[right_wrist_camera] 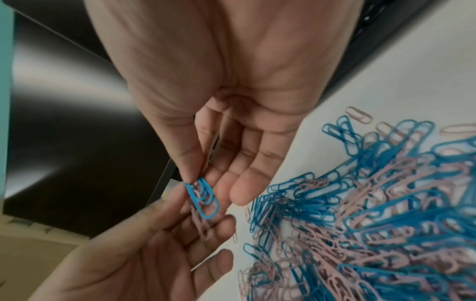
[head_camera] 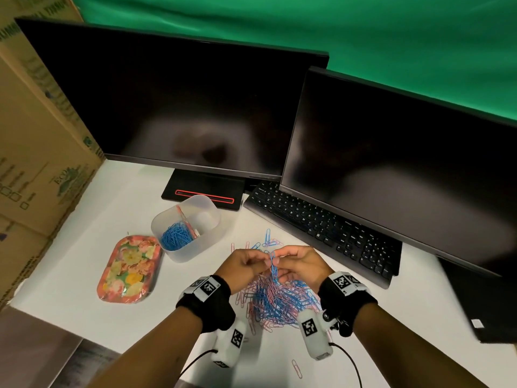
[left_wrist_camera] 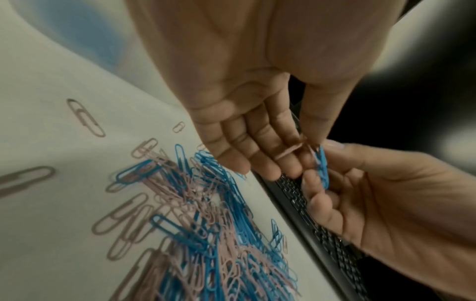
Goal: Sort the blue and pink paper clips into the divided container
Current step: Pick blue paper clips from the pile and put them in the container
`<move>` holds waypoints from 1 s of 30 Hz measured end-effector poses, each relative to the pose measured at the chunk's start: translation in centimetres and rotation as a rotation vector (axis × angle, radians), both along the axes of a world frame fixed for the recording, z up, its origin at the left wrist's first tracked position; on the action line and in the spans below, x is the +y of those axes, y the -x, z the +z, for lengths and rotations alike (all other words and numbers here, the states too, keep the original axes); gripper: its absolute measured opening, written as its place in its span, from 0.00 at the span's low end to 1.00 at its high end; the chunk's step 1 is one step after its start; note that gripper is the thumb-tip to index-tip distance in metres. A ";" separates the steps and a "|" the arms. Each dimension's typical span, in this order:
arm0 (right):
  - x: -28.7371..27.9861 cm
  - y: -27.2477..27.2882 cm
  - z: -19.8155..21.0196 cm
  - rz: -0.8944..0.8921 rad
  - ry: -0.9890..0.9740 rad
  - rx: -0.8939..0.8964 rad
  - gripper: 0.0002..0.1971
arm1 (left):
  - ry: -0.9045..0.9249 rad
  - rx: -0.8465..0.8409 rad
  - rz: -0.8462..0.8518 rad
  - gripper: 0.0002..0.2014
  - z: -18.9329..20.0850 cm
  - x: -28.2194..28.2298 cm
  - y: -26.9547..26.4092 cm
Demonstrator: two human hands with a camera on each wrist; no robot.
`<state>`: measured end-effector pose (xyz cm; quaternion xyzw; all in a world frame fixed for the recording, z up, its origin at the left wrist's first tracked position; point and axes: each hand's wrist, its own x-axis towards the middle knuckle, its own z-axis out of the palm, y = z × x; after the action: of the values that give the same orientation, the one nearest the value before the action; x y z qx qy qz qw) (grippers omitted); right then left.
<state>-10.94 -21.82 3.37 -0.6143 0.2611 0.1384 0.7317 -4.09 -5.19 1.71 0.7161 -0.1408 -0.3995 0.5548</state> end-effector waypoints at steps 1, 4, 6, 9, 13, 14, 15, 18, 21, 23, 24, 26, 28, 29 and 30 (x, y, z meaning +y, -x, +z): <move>0.0 -0.1 0.1 0.010 0.020 -0.010 0.06 | 0.005 0.013 0.024 0.04 0.0 0.0 0.0; -0.1 -0.1 0.1 0.013 0.066 -0.026 0.04 | 0.006 0.036 0.068 0.05 -0.4 0.1 -0.1; -0.1 0.0 -0.3 -0.020 0.080 -0.023 0.03 | -0.051 0.008 0.096 0.06 -0.7 0.3 -0.2; -0.7 0.1 -0.9 -0.105 0.029 0.009 0.05 | -0.265 -0.150 0.007 0.04 -1.6 1.0 -0.4; -1.2 -0.2 -1.3 -0.210 -0.076 0.094 0.13 | -0.423 -0.299 -0.060 0.09 -2.1 1.7 0.1; -1.2 -0.5 -1.4 -0.230 -0.062 0.117 0.13 | -0.428 -0.318 -0.009 0.10 -2.2 1.8 0.0; -1.2 -1.0 -1.6 -0.236 -0.024 0.141 0.11 | -0.430 -0.336 0.044 0.10 -2.2 1.8 -0.3; -1.1 -2.4 -2.9 -0.015 0.464 0.174 0.04 | -0.472 -0.429 0.092 0.08 -2.2 1.5 -1.4; -0.5 -2.9 -3.9 0.276 0.919 0.188 0.10 | -0.562 -0.549 0.020 0.09 -1.8 0.4 -2.9; 0.0 -3.0 -4.0 0.346 1.015 0.176 0.14 | -0.629 -0.617 -0.071 0.12 -1.6 -0.7 -3.9; 0.2 -3.1 -3.8 0.364 1.043 0.182 0.15 | -0.666 -0.637 -0.117 0.14 -1.7 -1.3 -4.3; 0.4 -3.2 -3.9 0.396 1.082 0.181 0.14 | -0.763 -0.664 -0.220 0.17 -2.0 -2.4 -5.0; 0.8 -3.2 -3.9 0.422 1.121 0.187 0.11 | -0.862 -0.685 -0.321 0.18 -2.4 -3.0 -5.1; 1.0 -3.2 -4.1 0.424 1.127 0.185 0.11 | -0.891 -0.687 -0.346 0.17 -2.7 -3.1 -5.0; 1.1 -3.3 -4.2 0.427 1.128 0.190 0.10 | -0.905 -0.687 -0.356 0.16 -3.0 -3.3 -5.0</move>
<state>-7.68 -20.76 -0.84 -0.9308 0.2292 0.1767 0.2233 0.90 -8.46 -1.26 0.9351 -0.2459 -0.2519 0.0414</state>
